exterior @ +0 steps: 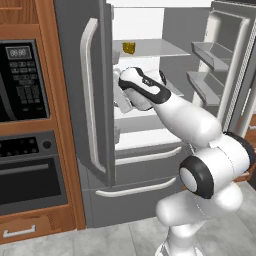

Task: Retrieve the sausage and cheese from the fridge and place them on the cutting board on the counter.

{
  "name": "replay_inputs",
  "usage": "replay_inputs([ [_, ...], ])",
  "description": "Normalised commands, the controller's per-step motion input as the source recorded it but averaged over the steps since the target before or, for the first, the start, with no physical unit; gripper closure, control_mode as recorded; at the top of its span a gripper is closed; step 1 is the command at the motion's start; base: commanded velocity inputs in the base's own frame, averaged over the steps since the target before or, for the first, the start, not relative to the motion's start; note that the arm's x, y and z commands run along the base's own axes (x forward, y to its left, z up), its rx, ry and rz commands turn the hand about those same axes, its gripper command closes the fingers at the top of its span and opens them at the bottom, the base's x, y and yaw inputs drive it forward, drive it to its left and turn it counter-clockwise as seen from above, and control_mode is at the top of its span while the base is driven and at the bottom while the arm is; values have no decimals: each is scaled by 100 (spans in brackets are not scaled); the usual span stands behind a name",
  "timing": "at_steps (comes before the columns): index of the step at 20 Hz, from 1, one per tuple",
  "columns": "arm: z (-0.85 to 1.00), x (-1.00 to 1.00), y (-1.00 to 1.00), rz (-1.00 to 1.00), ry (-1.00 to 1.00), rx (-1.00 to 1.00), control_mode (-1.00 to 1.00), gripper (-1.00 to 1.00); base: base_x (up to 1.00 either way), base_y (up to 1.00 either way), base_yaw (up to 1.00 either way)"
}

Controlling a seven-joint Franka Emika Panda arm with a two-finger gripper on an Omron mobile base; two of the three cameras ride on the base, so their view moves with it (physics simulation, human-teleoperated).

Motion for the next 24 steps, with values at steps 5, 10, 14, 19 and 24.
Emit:
replay_inputs([
  [5, -4, -64, 76, 20, -2, -9, -100, -100, 0, 0, 0],
  [10, -6, -56, 81, 20, -3, -14, -100, -100, 0, 0, 0],
  [14, -6, -47, 86, 16, -3, -15, -100, -100, 0, 0, 0],
  [19, 0, -26, 86, 7, -11, -16, -100, -100, 0, 0, 0],
  [24, 0, -12, -5, 2, -9, -19, -100, -100, 0, 0, 0],
])
